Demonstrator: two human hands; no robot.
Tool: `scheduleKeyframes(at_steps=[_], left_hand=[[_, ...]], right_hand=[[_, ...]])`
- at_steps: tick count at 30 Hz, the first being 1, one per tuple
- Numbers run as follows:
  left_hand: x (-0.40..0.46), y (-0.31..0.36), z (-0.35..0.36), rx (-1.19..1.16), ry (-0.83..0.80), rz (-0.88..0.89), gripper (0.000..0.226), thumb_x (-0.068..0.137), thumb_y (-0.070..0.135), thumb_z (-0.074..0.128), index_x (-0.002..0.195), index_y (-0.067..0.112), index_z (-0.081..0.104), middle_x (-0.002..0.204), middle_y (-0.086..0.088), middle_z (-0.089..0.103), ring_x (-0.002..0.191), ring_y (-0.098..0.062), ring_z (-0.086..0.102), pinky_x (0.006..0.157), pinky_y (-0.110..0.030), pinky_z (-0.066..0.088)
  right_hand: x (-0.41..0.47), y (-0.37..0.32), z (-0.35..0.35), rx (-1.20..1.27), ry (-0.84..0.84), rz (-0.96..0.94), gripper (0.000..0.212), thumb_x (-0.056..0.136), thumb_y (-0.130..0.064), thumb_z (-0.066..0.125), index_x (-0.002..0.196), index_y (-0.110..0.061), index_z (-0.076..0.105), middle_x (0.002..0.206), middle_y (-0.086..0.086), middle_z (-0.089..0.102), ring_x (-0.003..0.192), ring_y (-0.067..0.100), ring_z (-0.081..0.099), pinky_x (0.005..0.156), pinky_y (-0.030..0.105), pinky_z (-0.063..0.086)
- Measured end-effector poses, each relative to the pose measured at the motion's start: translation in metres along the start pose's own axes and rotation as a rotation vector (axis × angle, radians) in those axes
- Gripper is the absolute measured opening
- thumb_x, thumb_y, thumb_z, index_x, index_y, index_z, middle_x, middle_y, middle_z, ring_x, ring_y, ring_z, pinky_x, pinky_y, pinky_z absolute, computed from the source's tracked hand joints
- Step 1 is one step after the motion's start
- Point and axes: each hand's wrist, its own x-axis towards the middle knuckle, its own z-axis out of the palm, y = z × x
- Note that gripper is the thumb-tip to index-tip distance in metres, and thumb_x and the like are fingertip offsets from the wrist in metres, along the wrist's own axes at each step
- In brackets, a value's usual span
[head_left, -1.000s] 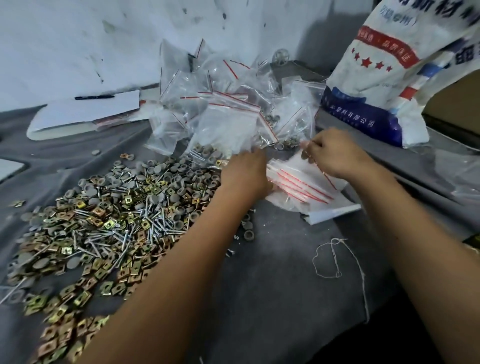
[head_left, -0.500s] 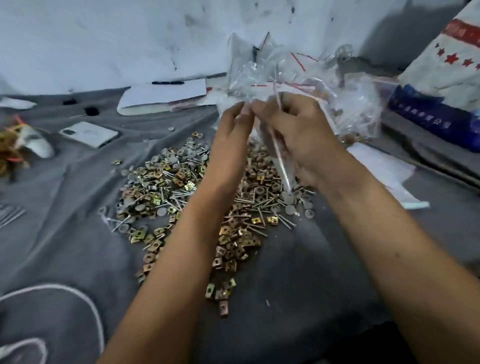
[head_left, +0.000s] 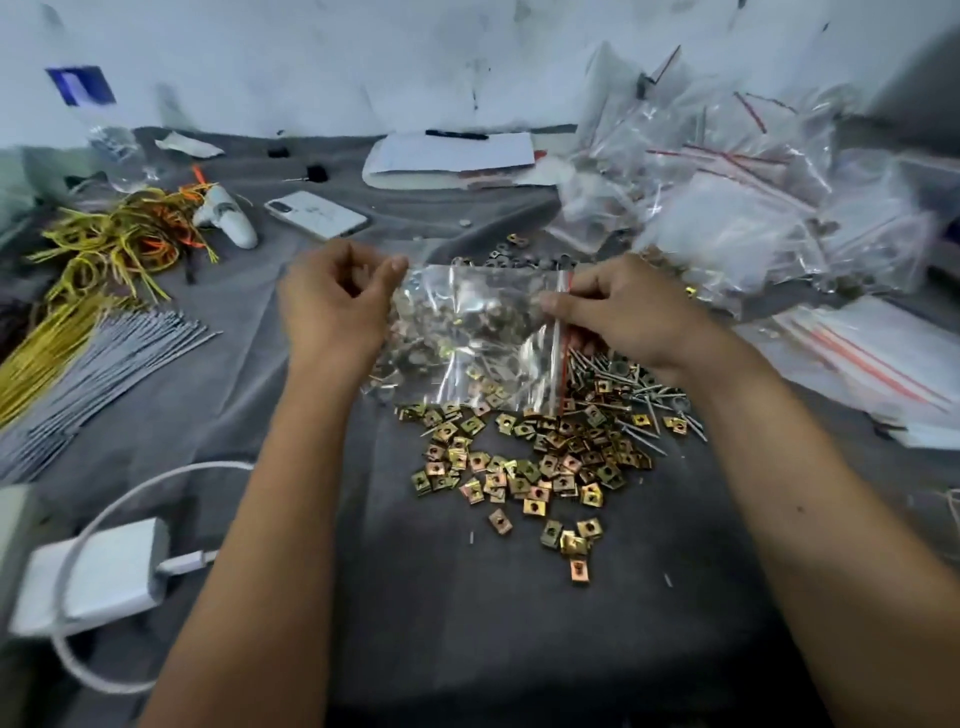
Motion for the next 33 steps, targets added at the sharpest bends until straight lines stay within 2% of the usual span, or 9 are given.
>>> scheduleKeyframes(at_steps=[3,5,8,11,15,18,22,27,33], left_hand=[[-0.012,0.0,0.017,0.326,0.227,0.139,0.027,0.094,0.04,0.073,0.103,0.016,0.065,0.095,-0.001,0.066,0.092,-0.022,0.061,0.085,-0.037,0.049],[-0.025,0.008,0.03,0.328,0.324,0.329,0.039,0.094,0.042,0.072,0.107,0.006,0.063,0.101,-0.007,0.061,0.097,-0.021,0.052,0.083,-0.027,0.035],[-0.039,0.014,0.051,0.209,0.08,0.54,0.029,0.093,0.035,0.075,0.099,0.009,0.063,0.092,0.002,0.056,0.084,-0.014,0.051,0.07,-0.027,0.042],[-0.048,0.013,0.063,0.183,-0.228,0.594,0.036,0.086,0.04,0.084,0.096,0.011,0.063,0.091,0.004,0.058,0.078,-0.013,0.053,0.065,-0.026,0.047],[-0.053,0.008,0.07,0.183,-0.358,0.588,0.046,0.075,0.038,0.092,0.098,0.014,0.062,0.094,0.004,0.062,0.081,-0.015,0.058,0.07,-0.034,0.055],[-0.053,0.006,0.072,0.099,-0.338,0.536,0.033,0.077,0.022,0.091,0.095,0.01,0.066,0.088,0.002,0.069,0.076,-0.014,0.065,0.069,-0.036,0.057],[-0.059,0.006,0.076,-0.098,-0.355,0.321,0.012,0.086,0.013,0.084,0.092,0.009,0.074,0.083,0.001,0.074,0.078,-0.015,0.072,0.075,-0.042,0.062],[-0.06,0.01,0.076,-0.256,-0.384,0.196,0.013,0.095,0.016,0.075,0.087,0.006,0.077,0.077,-0.008,0.076,0.072,-0.032,0.072,0.069,-0.055,0.059],[-0.06,0.014,0.074,-0.359,-0.407,0.06,0.018,0.099,0.008,0.067,0.09,-0.005,0.074,0.079,-0.018,0.076,0.07,-0.036,0.073,0.071,-0.051,0.063]], right_hand=[[0.002,0.01,0.01,0.144,0.048,-0.076,0.026,0.086,-0.04,0.076,0.078,-0.015,0.079,0.062,0.005,0.071,0.051,0.016,0.061,0.049,0.023,0.049],[0.003,0.02,0.016,0.244,0.173,-0.12,0.029,0.083,-0.039,0.078,0.076,-0.011,0.077,0.061,0.008,0.071,0.048,0.019,0.062,0.045,0.024,0.049],[0.005,0.028,0.024,0.284,0.3,-0.136,0.027,0.087,-0.031,0.08,0.068,-0.013,0.074,0.056,0.008,0.066,0.041,0.019,0.057,0.039,0.024,0.043],[0.006,0.029,0.028,0.303,0.363,-0.134,0.032,0.087,-0.031,0.082,0.062,-0.015,0.069,0.05,0.005,0.062,0.034,0.016,0.05,0.035,0.021,0.035],[0.004,0.027,0.037,0.334,0.409,-0.164,0.043,0.086,-0.03,0.083,0.057,-0.008,0.059,0.047,0.005,0.051,0.033,0.013,0.042,0.035,0.019,0.03],[0.003,0.024,0.037,0.4,0.408,-0.162,0.055,0.084,-0.034,0.083,0.065,0.008,0.052,0.051,0.011,0.046,0.034,0.013,0.039,0.038,0.021,0.03],[0.0,0.022,0.04,0.473,0.312,-0.168,0.057,0.085,-0.037,0.079,0.069,0.011,0.051,0.051,0.004,0.051,0.037,0.011,0.04,0.038,0.02,0.033],[-0.001,0.019,0.036,0.558,0.254,-0.19,0.047,0.088,-0.044,0.069,0.073,-0.001,0.059,0.059,0.012,0.054,0.04,0.011,0.043,0.039,0.019,0.034],[-0.001,0.022,0.035,0.557,0.133,-0.167,0.028,0.103,-0.028,0.057,0.077,-0.021,0.066,0.064,-0.002,0.058,0.051,0.007,0.049,0.043,0.018,0.035]])
